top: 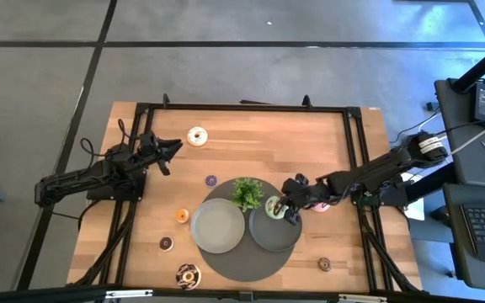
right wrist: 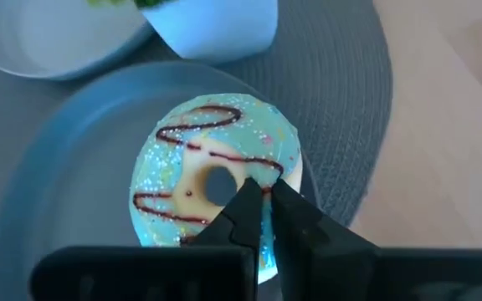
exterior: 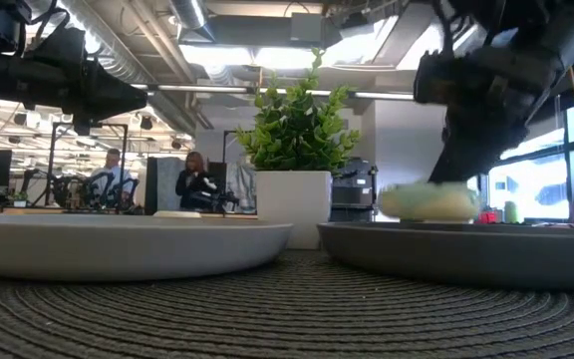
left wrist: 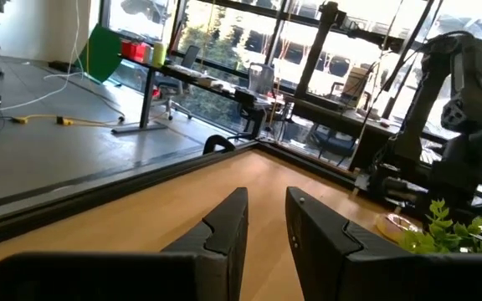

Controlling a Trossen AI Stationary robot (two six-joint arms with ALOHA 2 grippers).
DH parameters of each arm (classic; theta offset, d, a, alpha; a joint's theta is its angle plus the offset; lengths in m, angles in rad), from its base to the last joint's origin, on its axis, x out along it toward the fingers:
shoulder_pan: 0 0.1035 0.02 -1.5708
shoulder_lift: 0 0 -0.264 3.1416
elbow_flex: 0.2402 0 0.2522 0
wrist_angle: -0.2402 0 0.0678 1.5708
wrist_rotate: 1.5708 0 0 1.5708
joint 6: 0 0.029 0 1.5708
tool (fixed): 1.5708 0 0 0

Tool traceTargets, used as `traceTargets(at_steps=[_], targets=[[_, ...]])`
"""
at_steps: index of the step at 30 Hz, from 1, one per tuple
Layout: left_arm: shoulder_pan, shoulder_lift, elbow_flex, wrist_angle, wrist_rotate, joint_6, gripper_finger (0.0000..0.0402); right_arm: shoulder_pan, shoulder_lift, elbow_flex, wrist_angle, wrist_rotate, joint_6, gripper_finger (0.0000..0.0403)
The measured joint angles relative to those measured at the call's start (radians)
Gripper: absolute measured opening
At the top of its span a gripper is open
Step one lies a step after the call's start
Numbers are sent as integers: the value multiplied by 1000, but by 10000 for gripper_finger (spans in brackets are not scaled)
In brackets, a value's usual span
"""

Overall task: Pick & Place donuts
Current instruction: Put the large blue donut on the black plate, then put the large purple donut on the black plate

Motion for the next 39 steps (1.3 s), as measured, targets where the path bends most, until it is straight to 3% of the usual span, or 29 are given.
traceTargets(at_steps=[13, 23, 28, 31, 39], targets=[[0, 0, 0, 0, 0, 0, 79, 0, 45, 0, 2, -6, -21, 29], [0, 0, 0, 0, 0, 0, 79, 0, 38, 1, -7, 0, -24, 130], [0, 0, 0, 0, 0, 0, 79, 6, -31, 28, -65, -3, -18, 159], [0, 0, 0, 0, 0, 0, 79, 28, -94, 35, -213, -4, 77, 166], [0, 0, 0, -1, -3, 16, 79, 115, -251, 36, -685, 0, 554, 169]])
